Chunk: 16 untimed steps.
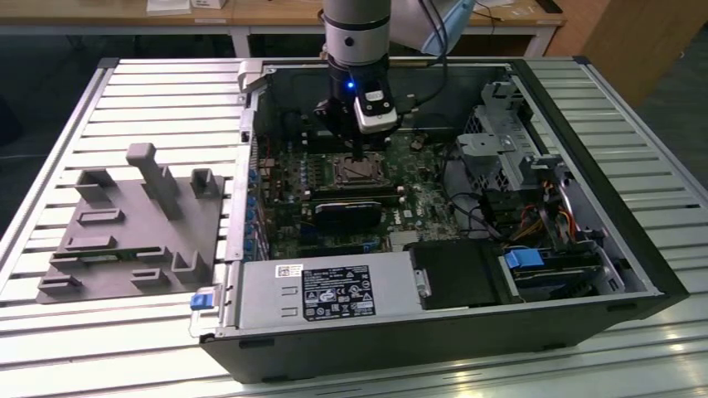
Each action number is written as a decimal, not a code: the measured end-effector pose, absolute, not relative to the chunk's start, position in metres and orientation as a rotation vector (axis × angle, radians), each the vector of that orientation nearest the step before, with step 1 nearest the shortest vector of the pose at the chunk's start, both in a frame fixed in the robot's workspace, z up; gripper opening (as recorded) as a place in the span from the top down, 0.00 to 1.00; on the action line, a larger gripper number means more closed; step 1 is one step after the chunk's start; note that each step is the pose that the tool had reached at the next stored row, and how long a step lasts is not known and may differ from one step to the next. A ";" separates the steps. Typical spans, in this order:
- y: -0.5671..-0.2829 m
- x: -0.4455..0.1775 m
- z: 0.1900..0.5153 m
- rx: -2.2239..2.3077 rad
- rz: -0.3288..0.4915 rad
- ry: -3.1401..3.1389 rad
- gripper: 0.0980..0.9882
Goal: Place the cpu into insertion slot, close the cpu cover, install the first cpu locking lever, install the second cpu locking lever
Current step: 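Install the second cpu locking lever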
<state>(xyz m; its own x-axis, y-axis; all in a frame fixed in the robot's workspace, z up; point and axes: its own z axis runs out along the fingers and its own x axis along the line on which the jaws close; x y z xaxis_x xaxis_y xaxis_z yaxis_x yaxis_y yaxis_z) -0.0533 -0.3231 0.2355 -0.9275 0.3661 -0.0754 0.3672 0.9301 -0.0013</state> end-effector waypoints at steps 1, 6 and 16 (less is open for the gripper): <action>-0.323 -0.053 0.235 0.573 -0.024 3.014 1.00; -0.324 -0.053 0.235 0.573 -0.024 3.015 1.00; -0.338 -0.053 0.235 0.573 -0.024 3.015 1.00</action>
<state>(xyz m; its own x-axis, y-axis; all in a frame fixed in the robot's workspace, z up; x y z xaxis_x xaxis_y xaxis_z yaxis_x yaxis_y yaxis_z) -0.0532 -0.3382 0.2355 -0.9278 0.3657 -0.0737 0.3668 0.9303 -0.0019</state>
